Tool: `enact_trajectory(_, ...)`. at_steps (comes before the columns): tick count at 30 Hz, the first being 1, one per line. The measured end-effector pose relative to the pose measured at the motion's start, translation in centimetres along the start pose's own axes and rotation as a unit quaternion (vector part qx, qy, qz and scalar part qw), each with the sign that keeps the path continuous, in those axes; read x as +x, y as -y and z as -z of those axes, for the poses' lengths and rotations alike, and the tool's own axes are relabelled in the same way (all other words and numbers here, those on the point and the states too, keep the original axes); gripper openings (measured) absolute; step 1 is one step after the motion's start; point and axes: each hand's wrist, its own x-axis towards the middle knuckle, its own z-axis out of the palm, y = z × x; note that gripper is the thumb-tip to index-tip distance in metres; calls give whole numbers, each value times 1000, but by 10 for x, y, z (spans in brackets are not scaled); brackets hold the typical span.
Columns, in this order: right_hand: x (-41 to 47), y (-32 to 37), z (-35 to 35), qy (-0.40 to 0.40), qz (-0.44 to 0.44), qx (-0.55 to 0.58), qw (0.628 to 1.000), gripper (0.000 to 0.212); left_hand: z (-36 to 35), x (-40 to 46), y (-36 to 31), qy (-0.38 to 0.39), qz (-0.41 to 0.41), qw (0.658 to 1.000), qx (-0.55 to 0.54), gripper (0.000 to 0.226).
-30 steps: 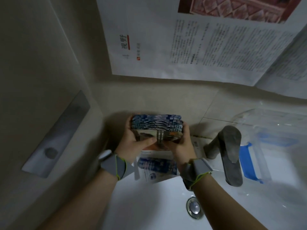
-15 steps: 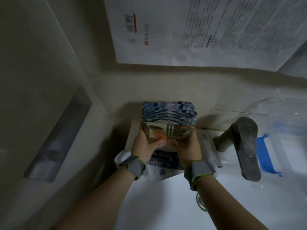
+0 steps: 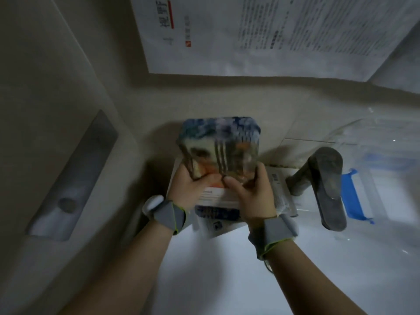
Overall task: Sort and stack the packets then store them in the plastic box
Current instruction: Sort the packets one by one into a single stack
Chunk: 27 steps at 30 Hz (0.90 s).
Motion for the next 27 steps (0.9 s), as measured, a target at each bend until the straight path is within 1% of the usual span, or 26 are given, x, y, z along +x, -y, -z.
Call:
enact_trajectory(2,-7,12,4,15,-54,58,997,31,-2,-8,-14,-13,9,998,-53,26)
enact_trajectory(4,-13,24,9,22,-80,50,995,34,-6,-20,-24,-12,25,994,-105,23)
enact_trajectory(6,-21,33,17,33,-114,23,993,35,-10,-36,-23,-6,62,982,-178,26)
enact_trajectory(9,-36,36,30,103,-142,18,984,22,-13,-56,-15,-7,112,958,-263,42)
enact_trajectory(10,-40,36,33,137,-142,24,980,19,-11,-60,-13,-9,119,950,-288,41)
enact_trajectory(11,-42,37,36,177,-149,41,972,23,-9,-63,-11,-15,123,942,-312,38)
enact_trajectory(12,-44,36,38,217,-153,73,961,34,-5,-66,-7,-23,126,936,-327,41)
enact_trajectory(13,-42,35,40,253,-174,133,942,47,0,-66,-4,-25,130,930,-342,50)
enact_trajectory(14,-42,32,42,276,-205,182,921,56,5,-70,-2,-30,133,928,-347,65)
enact_trajectory(15,-42,30,43,292,-225,198,908,59,9,-74,-1,-39,141,924,-354,79)
enact_trajectory(16,-41,24,42,299,-228,173,910,58,13,-76,2,-47,150,916,-368,90)
enact_trajectory(17,-39,16,40,290,-219,104,926,52,16,-80,3,-58,160,909,-381,94)
enact_trajectory(18,-38,9,37,263,-192,16,945,45,19,-83,7,-67,169,903,-389,89)
enact_trajectory(19,-34,-1,34,227,-150,-78,959,42,21,-86,11,-77,172,898,-398,76)
enact_trajectory(20,-30,-7,31,209,-93,-173,958,45,22,-88,14,-83,170,897,-401,62)
enact_trajectory(21,-26,-14,27,213,-31,-258,942,54,21,-90,14,-86,166,896,-402,50)
enact_trajectory(22,-23,-18,24,223,14,-328,918,65,20,-92,15,-91,164,898,-399,41)
enact_trajectory(23,-20,-26,22,226,41,-384,894,73,19,-95,19,-101,160,901,-390,36)
enact_trajectory(25,-15,-41,20,220,60,-460,858,75,19,-99,20,-113,161,902,-385,34)
enact_trajectory(27,-8,-52,21,242,56,-519,818,80,20,-103,24,-103,171,900,-388,41)
